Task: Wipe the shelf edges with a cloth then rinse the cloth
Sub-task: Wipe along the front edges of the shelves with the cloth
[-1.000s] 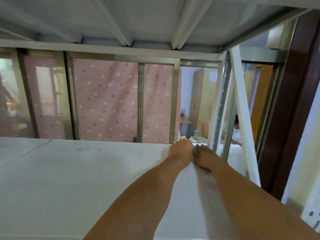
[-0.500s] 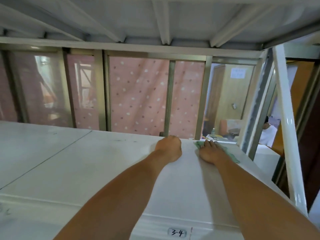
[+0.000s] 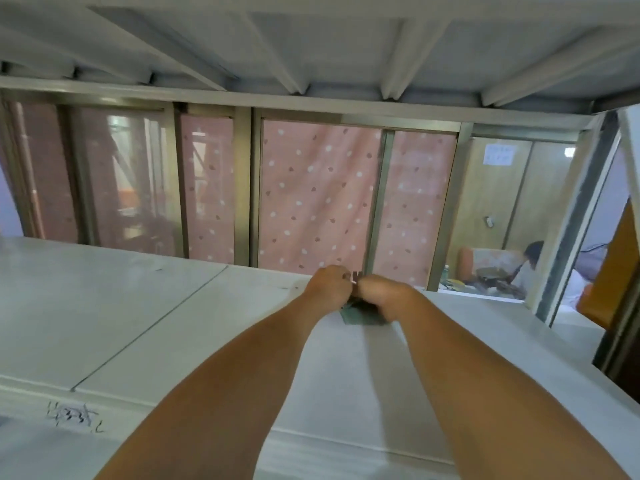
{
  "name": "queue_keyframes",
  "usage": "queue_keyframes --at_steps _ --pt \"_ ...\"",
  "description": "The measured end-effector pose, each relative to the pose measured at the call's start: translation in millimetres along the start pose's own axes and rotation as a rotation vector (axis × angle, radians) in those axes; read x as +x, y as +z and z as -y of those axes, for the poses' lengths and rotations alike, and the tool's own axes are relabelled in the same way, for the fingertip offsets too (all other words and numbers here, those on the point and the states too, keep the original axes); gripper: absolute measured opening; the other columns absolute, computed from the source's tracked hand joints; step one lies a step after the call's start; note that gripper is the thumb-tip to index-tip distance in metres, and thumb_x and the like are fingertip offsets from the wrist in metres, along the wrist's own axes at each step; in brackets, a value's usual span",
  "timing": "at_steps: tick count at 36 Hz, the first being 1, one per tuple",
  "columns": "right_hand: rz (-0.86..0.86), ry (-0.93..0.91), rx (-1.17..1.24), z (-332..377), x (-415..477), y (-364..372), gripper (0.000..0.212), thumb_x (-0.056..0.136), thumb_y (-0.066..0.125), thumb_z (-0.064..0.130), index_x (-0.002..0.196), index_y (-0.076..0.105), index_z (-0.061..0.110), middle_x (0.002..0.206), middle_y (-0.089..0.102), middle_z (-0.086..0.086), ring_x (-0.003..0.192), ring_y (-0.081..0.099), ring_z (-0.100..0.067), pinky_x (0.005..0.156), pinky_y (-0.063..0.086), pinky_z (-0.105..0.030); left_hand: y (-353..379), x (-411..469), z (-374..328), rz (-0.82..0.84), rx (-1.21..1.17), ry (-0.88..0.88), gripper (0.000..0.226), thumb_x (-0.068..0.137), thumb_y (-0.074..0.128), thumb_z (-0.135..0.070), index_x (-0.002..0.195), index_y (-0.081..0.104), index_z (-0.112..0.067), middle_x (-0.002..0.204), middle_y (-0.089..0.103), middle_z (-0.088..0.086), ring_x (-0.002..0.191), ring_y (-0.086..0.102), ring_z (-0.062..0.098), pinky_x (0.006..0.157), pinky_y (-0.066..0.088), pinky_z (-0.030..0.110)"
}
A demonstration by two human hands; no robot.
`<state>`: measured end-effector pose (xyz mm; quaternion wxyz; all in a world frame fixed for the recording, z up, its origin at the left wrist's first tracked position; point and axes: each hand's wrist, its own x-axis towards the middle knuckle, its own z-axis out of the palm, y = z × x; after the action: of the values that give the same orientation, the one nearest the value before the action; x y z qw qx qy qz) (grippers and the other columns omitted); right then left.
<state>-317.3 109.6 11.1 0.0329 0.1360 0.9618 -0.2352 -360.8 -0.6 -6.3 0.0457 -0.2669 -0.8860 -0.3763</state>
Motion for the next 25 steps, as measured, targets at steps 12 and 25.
queue_keyframes --at_steps 12,25 --pt "-0.069 -0.005 -0.213 -15.5 10.1 27.9 0.05 0.096 0.044 0.036 0.146 0.044 0.037 0.147 0.05 0.005 0.126 0.051 -0.024 0.108 0.038 -0.04 13.3 -3.6 14.0 0.154 0.606 0.143 0.036 0.095 0.048 -0.023 0.128 0.062 -0.02 0.127 0.063 0.004 0.113 0.061 0.027 0.084 0.047 0.034" --pt "-0.092 0.089 -0.366 10.7 37.8 59.8 0.067 0.101 0.021 0.044 0.16 0.0 0.022 0.168 -0.004 0.0 0.154 -0.001 -0.023 0.122 -0.001 -0.044 -10.1 0.2 42.6 0.155 0.693 0.19 0.034 0.096 0.045 -0.015 0.128 0.059 -0.018 0.126 0.06 0.01 0.113 0.058 0.031 0.091 0.047 0.04"
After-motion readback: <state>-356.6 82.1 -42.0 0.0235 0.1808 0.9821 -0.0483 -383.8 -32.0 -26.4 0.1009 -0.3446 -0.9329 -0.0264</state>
